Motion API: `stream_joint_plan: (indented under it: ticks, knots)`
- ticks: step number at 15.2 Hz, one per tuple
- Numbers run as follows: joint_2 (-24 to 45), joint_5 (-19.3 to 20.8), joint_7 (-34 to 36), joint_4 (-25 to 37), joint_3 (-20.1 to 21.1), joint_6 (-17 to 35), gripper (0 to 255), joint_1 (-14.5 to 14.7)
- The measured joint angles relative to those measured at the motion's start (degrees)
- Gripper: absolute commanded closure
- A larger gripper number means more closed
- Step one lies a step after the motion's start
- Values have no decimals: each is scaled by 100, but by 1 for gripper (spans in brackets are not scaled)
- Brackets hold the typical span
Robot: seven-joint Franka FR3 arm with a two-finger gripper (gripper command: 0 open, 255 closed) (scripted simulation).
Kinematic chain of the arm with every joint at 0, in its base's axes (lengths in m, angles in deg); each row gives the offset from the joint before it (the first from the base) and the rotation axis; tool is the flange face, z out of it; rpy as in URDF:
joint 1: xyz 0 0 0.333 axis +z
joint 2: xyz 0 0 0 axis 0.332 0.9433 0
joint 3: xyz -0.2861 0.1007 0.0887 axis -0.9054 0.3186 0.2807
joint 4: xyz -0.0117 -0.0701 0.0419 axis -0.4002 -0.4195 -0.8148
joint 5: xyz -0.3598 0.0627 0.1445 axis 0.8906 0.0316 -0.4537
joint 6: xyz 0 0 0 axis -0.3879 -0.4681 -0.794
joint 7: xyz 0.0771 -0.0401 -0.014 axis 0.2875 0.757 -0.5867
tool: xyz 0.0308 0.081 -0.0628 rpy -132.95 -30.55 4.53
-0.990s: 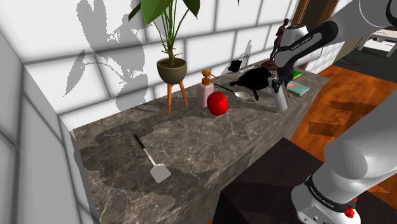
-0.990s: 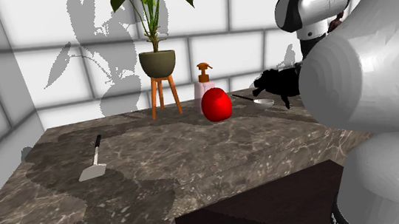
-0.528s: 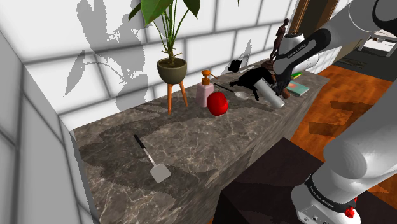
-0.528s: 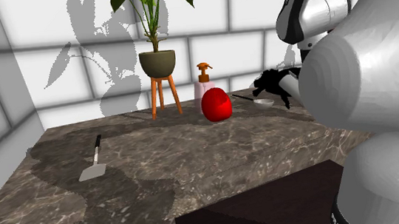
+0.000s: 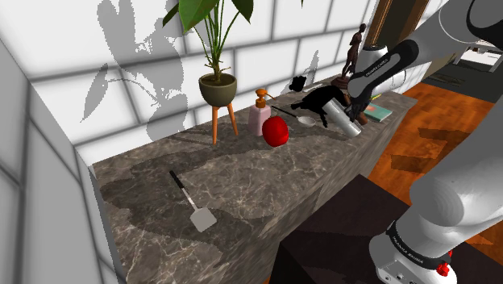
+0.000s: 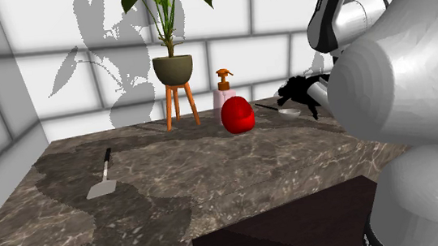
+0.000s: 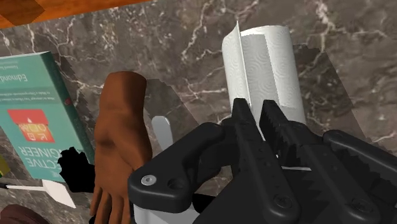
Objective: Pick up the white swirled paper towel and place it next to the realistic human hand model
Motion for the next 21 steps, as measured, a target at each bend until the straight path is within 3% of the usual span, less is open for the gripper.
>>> stream_joint_plan:
  ticks: [4,5,11,15,21]
  knots:
    - [-44,58,71,-68,-2,49,255,30]
    - [-26,43,53,-48,-2,32,0,31]
    - [258,59,164,-155,74,102,0,102]
    - [-218,22,108,-136,143,-481,0,188]
    - [-349,-4,58,-95,151,-665,0,195]
